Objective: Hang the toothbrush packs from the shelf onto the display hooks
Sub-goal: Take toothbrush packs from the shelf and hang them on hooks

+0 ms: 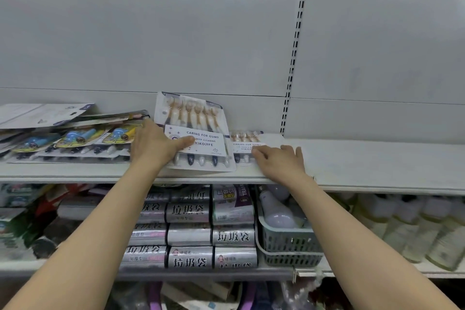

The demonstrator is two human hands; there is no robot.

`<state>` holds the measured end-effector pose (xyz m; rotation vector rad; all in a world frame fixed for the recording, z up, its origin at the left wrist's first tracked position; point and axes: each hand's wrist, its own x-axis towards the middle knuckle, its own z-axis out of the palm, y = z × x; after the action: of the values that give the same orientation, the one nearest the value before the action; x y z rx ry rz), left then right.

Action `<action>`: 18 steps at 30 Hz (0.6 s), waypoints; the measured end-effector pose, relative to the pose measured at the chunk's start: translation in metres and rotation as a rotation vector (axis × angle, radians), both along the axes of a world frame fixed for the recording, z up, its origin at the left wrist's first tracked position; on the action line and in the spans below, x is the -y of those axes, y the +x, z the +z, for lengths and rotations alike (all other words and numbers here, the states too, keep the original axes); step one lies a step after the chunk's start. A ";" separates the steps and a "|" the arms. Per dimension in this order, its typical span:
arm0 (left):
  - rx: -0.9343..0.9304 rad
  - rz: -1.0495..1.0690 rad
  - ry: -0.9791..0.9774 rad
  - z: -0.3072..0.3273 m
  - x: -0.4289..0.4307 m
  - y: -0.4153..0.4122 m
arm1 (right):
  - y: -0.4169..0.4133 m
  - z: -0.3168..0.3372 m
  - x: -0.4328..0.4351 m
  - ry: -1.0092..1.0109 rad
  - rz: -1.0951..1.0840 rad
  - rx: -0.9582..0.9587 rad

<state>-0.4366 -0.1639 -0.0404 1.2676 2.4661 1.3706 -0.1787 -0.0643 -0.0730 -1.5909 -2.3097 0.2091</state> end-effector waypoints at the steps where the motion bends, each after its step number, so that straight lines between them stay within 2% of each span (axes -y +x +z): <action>1: 0.022 -0.011 0.024 -0.002 0.002 0.001 | 0.002 -0.001 0.005 0.024 0.002 -0.003; 8: 0.201 -0.115 0.208 -0.021 0.010 0.008 | 0.014 -0.022 0.033 0.250 -0.059 -0.043; 12: 0.253 -0.120 0.267 -0.020 0.019 0.020 | 0.013 -0.027 0.041 0.311 -0.150 -0.100; 15: 0.253 -0.121 0.280 -0.025 0.022 0.023 | 0.005 -0.024 0.037 0.298 -0.218 -0.184; 18: 0.256 -0.122 0.284 -0.031 0.024 0.024 | 0.000 -0.013 0.031 0.172 -0.282 -0.308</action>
<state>-0.4126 -0.1881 -0.0710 1.1774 2.0491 1.7706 -0.1789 -0.0953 -0.0859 -1.6436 -1.8026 0.1679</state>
